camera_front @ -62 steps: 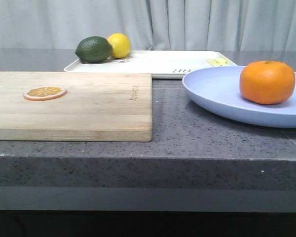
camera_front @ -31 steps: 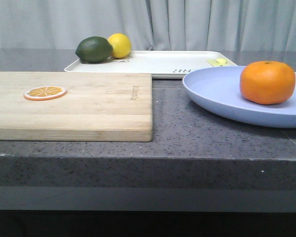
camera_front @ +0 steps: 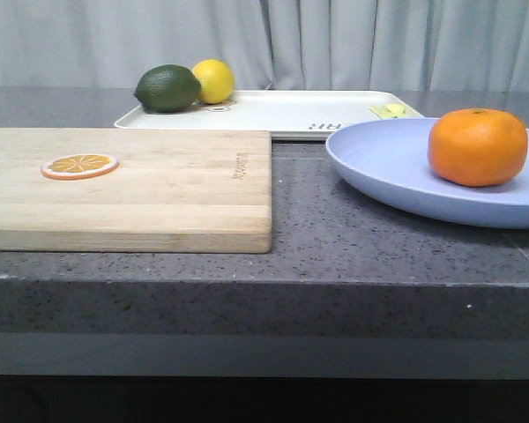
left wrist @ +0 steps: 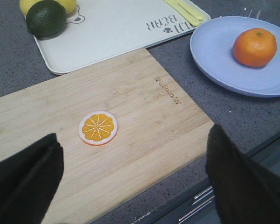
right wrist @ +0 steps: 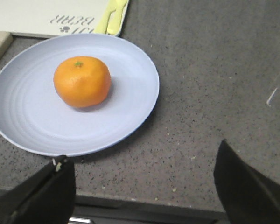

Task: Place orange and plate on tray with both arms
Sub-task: 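Move the right gripper to the rim of the blue plate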

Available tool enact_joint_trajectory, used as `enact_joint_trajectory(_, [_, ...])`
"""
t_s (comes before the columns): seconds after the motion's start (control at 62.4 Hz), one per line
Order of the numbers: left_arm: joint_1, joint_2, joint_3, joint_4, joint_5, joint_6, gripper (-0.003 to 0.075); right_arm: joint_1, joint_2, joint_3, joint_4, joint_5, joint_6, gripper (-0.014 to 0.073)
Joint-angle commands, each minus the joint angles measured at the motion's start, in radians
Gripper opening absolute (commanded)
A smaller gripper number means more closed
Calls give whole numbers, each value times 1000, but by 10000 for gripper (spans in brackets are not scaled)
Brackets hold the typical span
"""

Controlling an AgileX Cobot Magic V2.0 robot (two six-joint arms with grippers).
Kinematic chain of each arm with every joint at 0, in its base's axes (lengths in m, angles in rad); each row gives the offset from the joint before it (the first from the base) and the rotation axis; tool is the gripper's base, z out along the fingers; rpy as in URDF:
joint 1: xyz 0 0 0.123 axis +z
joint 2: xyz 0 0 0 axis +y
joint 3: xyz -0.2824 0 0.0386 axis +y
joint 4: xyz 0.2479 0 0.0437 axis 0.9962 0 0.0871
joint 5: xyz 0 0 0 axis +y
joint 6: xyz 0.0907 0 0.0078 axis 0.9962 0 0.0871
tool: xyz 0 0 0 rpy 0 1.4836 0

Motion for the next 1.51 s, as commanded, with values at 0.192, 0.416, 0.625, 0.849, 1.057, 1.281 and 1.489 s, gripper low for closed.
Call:
enact_joint_trajectory(0.192, [2, -2, -26, -7, -82, -10, 607, 2, 293, -245, -10, 166, -14, 613])
enact_joint_trajectory(0.416, [2, -2, -26, -7, -82, -10, 607, -56, 541, -419, -61, 279, -37, 613])
enact_joint_trajectory(0.625, [2, -2, -26, -7, -82, -10, 607, -256, 698, -449, 96, 283, -141, 613])
enact_joint_trajectory(0.849, [2, -2, -26, -7, -82, -10, 607, -450, 841, -449, 562, 336, -415, 613])
enact_joint_trajectory(1.057, [2, -2, -26, -7, -82, -10, 607, -454, 940, -449, 681, 342, -479, 601])
enact_joint_trajectory(1.281, [2, -2, -26, -7, -82, -10, 607, -454, 1009, -449, 697, 316, -512, 453])
enact_joint_trajectory(1.489, [2, -2, -26, -7, -82, -10, 607, -445, 1056, -449, 735, 311, -524, 425])
